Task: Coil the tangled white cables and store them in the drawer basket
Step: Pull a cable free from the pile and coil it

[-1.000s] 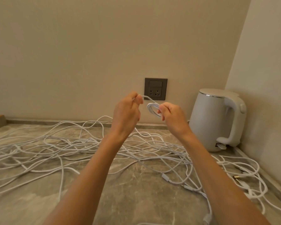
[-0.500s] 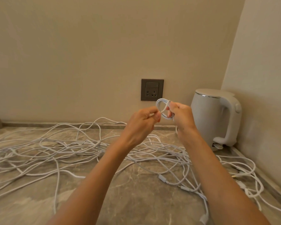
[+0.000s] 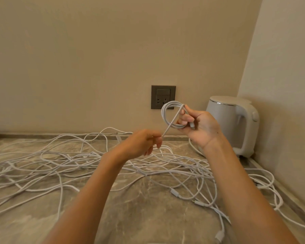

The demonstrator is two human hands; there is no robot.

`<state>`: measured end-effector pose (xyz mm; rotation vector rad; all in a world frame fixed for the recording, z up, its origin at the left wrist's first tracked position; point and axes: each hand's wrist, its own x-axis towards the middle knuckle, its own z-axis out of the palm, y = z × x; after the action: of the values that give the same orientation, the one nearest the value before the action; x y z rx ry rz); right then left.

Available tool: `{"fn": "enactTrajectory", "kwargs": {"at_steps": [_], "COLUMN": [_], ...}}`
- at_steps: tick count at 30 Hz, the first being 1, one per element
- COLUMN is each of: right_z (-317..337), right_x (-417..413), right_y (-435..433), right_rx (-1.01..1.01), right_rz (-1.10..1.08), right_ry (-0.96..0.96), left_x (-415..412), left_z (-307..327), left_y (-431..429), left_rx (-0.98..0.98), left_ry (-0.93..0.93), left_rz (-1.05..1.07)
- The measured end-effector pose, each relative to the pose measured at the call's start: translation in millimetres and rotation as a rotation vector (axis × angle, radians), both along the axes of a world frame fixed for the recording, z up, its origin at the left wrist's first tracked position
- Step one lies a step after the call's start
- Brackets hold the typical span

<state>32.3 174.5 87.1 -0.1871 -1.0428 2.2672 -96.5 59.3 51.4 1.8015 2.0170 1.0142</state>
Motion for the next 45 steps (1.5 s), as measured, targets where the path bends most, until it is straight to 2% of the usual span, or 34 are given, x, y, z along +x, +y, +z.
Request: {"fn": "enactTrajectory", "kwargs": {"at_steps": [4, 9, 13, 16, 21, 28, 30, 34, 37, 42, 45], "right_z": [-1.6, -10.5, -18.3, -22.4, -28.0, -24.6, -23.1, -19.8, -17.8, -13.8, -7.1], "right_x": [5.0, 3.6, -2.1, -10.4, -17.0, -18.4, -19.4, -23.2, -22.8, -13.4, -7.4], "right_y": [-1.3, -4.9, -5.2, -8.2, -12.8, -18.3, -20.4, -19.9, -11.0, -2.6, -7.8], "right_rx": [0.107, 0.248, 0.38, 0.426, 0.526, 0.637, 0.639, 0.539, 0.363, -0.084, -0.166], "right_rz": [0.102, 0.276, 0.384, 0.388, 0.326, 0.182, 0.122, -0.113, -0.292, -0.155, -0.043], "right_ry": [-0.113, -0.29, -0.454, -0.607, -0.808, -0.911, -0.868, -0.628, -0.509, -0.258, -0.174], "left_x": [-8.1, -10.9, -12.3, -12.6, -5.7, 5.1, 8.6, 20.4, 30.2, 36.2, 31.6], "left_z": [-4.6, -0.9, 5.3, 6.7, 4.7, 9.7, 12.3, 22.3, 26.3, 18.5, 17.3], "left_y": [1.2, -1.7, -5.2, -5.0, -1.4, 0.3, -2.0, -6.0, -6.1, -0.2, 0.8], "left_rx": [-0.028, -0.038, -0.029, 0.002, 0.041, 0.188, 0.253, 0.438, 0.477, 0.355, 0.308], "left_ry": [0.177, 0.207, 0.305, 0.364, 0.352, 0.365, 0.366, 0.373, 0.333, 0.19, 0.123], "left_rz": [0.072, 0.151, 0.183, 0.238, 0.276, 0.324, 0.335, 0.364, 0.295, 0.198, 0.176]}}
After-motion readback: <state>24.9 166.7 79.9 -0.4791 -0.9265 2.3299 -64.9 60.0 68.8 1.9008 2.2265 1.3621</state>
